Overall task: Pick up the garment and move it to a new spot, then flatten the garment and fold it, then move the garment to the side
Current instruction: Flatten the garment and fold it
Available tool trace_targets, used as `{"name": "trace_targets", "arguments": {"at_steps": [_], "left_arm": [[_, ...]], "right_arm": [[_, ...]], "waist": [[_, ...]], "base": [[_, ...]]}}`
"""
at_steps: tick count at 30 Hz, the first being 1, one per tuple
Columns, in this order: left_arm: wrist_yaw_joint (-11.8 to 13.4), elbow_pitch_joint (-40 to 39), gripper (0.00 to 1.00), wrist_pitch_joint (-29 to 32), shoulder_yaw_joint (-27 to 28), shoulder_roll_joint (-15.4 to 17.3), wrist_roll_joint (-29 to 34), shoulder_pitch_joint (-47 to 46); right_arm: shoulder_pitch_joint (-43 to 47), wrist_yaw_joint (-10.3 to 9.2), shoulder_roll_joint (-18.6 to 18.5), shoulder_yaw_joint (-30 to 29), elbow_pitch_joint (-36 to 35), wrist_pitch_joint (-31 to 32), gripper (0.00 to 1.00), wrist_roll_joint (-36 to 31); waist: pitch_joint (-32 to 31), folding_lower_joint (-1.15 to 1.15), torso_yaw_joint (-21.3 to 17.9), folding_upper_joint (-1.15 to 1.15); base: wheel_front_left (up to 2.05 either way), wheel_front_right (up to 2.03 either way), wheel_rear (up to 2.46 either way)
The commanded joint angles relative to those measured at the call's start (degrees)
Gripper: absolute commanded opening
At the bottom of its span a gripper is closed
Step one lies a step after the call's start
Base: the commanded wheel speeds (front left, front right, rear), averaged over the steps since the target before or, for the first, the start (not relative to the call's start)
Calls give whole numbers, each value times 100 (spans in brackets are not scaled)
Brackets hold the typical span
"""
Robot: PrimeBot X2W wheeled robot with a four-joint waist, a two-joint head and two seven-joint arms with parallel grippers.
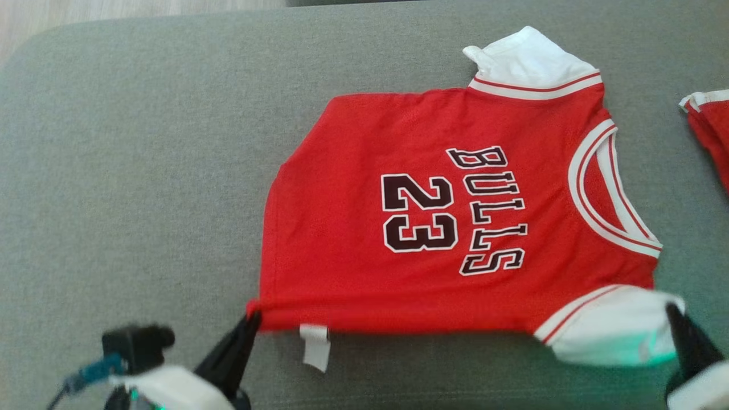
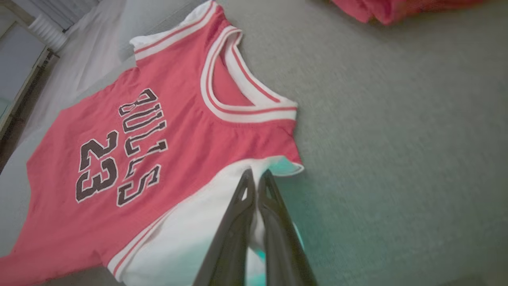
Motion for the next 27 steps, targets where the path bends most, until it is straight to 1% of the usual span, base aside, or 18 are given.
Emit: {"name": "trace_targets", "arguments": {"at_steps": [1, 7, 9, 13, 14, 15, 16, 17, 19, 21, 24, 25, 27], "left_arm": [[-18, -213, 0, 91, 231, 79, 10, -487], [-138, 236, 0, 755, 166, 211, -21, -1690], [-181, 489, 0, 978, 126, 253, 4, -2128], [-252, 1062, 0, 1286, 13, 206, 43, -2905], [-262, 1212, 7, 1319, -18, 175, 64, -3059], [-275, 1363, 31, 1346, -45, 134, 63, -3185], [-288, 1510, 50, 1364, -77, 105, 78, -3287], [-293, 1646, 100, 1374, -111, 112, 133, -3367], [-290, 1840, 100, 1309, -141, 116, 234, -3453], [-264, 1881, 100, 1166, -82, 78, 210, -3389], [-140, 1746, 100, 900, 80, 149, 245, -3088], [-140, 1746, 100, 900, 80, 149, 245, -3088], [-23, 1562, 100, 745, 225, 169, 190, -2771]], "right_arm": [[-465, -4, -112, 68, -272, 151, 0, -116], [-1708, -4, -144, 160, -187, 1009, 0, -819], [-2147, -4, -163, 217, -33, 1266, 0, -984], [-2975, -4, -248, 321, 476, 1579, 0, -1310], [-3150, -4, -264, 343, 629, 1608, 0, -1381], [-3314, -4, -265, 357, 778, 1613, 35, -1429], [-3458, -4, -293, 364, 915, 1573, 100, -1502], [-3579, -4, -321, 368, 1043, 1516, 100, -1597], [-3736, -4, -344, 397, 1224, 1368, 100, -1727], [-3788, -4, -357, 403, 1272, 1176, 100, -1790], [-3578, -4, -564, 549, 1148, 980, 100, -1855], [-3578, -4, -564, 549, 1148, 980, 100, -1855], [-3264, -4, -797, 720, 990, 976, 100, -1915]], "waist": [[34, 1, 28, 0], [276, 1, 94, 0], [373, 1, 101, 0], [555, 1, 105, 0], [588, 1, 102, 0], [615, 1, 94, 0], [629, 1, 86, 0], [644, 1, 68, 0], [639, 1, 38, 0], [600, 1, -6, 0], [489, 1, -75, 0], [489, 1, -75, 0], [418, 1, -113, 0]], "base": [[0, 0, 0], [0, 0, 0], [0, 0, 0], [0, 0, 0], [0, 0, 0], [0, 0, 0], [0, 0, 0], [0, 0, 0], [0, 0, 0], [0, 0, 0], [0, 0, 0], [0, 0, 0], [0, 0, 0]]}}
